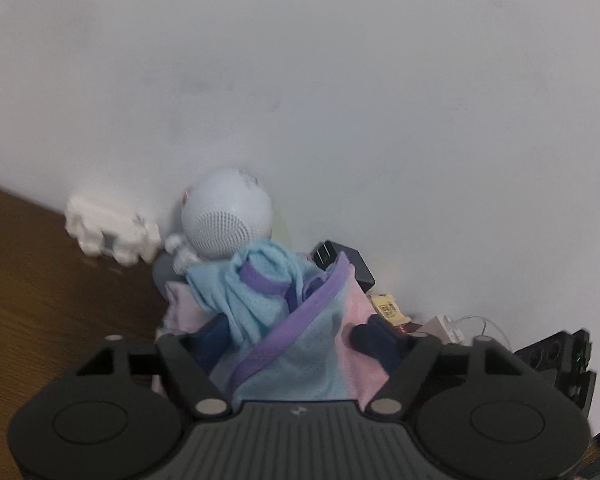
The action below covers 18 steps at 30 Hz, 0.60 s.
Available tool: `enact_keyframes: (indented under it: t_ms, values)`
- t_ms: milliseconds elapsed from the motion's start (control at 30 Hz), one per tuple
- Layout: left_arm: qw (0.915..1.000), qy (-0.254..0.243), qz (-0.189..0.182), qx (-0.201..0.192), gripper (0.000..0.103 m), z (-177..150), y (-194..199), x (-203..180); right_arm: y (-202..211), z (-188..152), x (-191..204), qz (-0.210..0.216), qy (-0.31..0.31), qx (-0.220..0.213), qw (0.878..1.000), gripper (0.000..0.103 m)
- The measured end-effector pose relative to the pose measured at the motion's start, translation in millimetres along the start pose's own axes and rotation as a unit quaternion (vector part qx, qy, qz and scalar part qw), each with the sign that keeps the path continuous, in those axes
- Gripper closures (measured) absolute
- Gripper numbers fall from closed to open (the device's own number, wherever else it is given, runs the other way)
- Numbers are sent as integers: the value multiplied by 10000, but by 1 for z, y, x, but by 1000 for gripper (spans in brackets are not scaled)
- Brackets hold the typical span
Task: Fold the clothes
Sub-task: 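Carry the bundle with both grippers to the stack of clothes, then lower the bundle onto the clothes stack and open both grippers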
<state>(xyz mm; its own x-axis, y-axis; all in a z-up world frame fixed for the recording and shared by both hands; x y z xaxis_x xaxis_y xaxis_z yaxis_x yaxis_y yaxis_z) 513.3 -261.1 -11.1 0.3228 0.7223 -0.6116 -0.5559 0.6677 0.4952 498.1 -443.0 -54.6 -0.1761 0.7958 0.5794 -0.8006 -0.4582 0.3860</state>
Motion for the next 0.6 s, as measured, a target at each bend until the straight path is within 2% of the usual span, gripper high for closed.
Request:
enact_keyframes:
  t_ms: [100, 200, 233, 267, 300, 333, 500, 600]
  values:
    - [9963, -571, 441, -476, 26, 10, 22, -3, 20, 16, 10, -335, 425, -491, 9973, 64]
    - [9819, -1228, 696, -1267, 32, 16, 46, -12, 29, 26, 39, -523, 1137, -859, 9884, 64]
    - [9771, -1431, 697, -1411, 47, 14, 49, -18, 27, 26, 51, -511, 1375, -871, 9853, 69]
    - [9753, -1598, 652, -1376, 77, 9, 47, -23, 21, 24, 61, -472, 1528, -778, 9841, 74]
    - [9758, -1719, 569, -1228, 92, 3, 42, -27, 15, 21, 69, -459, 1671, -685, 9825, 76]
    - [9758, -1802, 572, -1103, 102, -3, 36, -29, 7, 18, 73, -536, 1780, -591, 9808, 77]
    - [9716, -2033, 993, -693, 100, -25, 2, -21, -31, 4, 70, -1006, 2149, -115, 9714, 77]
    - [9720, -1966, 1153, -566, 100, -31, -15, -9, -46, -9, 57, -1159, 2156, 75, 9696, 79]
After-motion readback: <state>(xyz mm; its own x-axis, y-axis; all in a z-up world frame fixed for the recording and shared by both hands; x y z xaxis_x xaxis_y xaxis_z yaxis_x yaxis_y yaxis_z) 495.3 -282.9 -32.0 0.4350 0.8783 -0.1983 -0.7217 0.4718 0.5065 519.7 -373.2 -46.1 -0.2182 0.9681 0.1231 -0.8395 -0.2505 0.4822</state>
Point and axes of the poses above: each gripper's, at about its wrist camera, not at the fingertips, and y roughly against the way its jaws point, x to its left, z to its top, the point moved 10 cm from there along -y, roughly the way its jaws point, and after that the axes turned 9 degrees about y, right-handed, at the moved point
